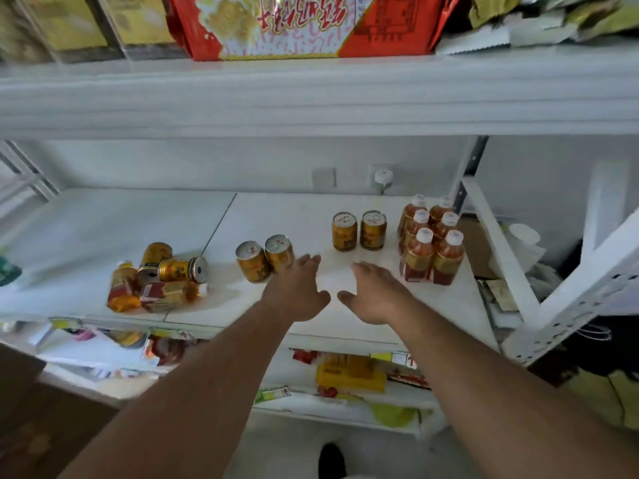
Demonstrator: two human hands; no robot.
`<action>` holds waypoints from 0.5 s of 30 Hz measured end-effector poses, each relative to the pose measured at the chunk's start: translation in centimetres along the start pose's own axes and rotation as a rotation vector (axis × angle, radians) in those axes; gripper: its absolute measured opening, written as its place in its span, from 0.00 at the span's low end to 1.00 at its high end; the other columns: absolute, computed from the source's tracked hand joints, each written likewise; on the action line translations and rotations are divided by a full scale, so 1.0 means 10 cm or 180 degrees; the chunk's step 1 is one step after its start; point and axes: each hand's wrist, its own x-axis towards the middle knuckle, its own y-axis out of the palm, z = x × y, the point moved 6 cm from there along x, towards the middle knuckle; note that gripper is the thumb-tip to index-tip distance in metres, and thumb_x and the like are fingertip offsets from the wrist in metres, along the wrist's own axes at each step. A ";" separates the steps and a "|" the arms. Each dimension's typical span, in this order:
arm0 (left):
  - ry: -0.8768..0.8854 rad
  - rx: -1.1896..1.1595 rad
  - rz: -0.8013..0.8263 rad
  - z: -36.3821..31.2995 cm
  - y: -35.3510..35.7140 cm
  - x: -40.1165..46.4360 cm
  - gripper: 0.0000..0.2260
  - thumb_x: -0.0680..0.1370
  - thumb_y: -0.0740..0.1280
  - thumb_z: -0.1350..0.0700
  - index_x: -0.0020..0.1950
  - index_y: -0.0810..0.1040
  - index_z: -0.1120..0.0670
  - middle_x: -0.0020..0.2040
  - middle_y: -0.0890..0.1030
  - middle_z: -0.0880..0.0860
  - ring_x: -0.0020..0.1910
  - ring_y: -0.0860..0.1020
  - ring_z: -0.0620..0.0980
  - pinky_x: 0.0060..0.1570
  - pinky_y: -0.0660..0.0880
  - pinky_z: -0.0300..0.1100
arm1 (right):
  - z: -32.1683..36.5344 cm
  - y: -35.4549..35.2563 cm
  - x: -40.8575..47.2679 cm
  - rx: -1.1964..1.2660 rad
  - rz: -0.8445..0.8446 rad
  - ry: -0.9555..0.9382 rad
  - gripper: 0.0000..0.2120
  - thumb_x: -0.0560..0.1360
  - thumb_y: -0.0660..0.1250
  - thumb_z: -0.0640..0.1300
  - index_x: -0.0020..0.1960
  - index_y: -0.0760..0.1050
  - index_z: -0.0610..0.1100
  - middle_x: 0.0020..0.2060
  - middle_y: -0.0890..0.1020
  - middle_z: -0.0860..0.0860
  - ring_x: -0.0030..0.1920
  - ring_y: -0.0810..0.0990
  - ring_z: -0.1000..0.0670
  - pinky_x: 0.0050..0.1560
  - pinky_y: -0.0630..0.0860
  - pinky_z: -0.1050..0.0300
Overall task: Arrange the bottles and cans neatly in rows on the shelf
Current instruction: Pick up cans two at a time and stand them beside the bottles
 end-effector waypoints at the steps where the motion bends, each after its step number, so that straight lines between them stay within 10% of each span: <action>1: -0.0035 -0.0016 0.0010 0.01 0.01 -0.10 0.37 0.76 0.65 0.45 0.81 0.54 0.50 0.81 0.56 0.51 0.78 0.59 0.55 0.71 0.65 0.54 | 0.02 0.03 -0.06 0.0018 0.0025 -0.0008 0.38 0.81 0.60 0.61 0.82 0.50 0.44 0.81 0.55 0.47 0.80 0.55 0.43 0.77 0.58 0.46; 15: -0.0134 -0.0129 -0.0103 0.66 -0.04 -1.12 0.37 0.75 0.65 0.44 0.80 0.55 0.51 0.80 0.59 0.51 0.76 0.62 0.55 0.70 0.66 0.53 | 0.73 0.40 -0.71 0.0282 -0.0060 0.0029 0.38 0.80 0.63 0.61 0.81 0.54 0.43 0.79 0.61 0.46 0.76 0.63 0.42 0.71 0.65 0.47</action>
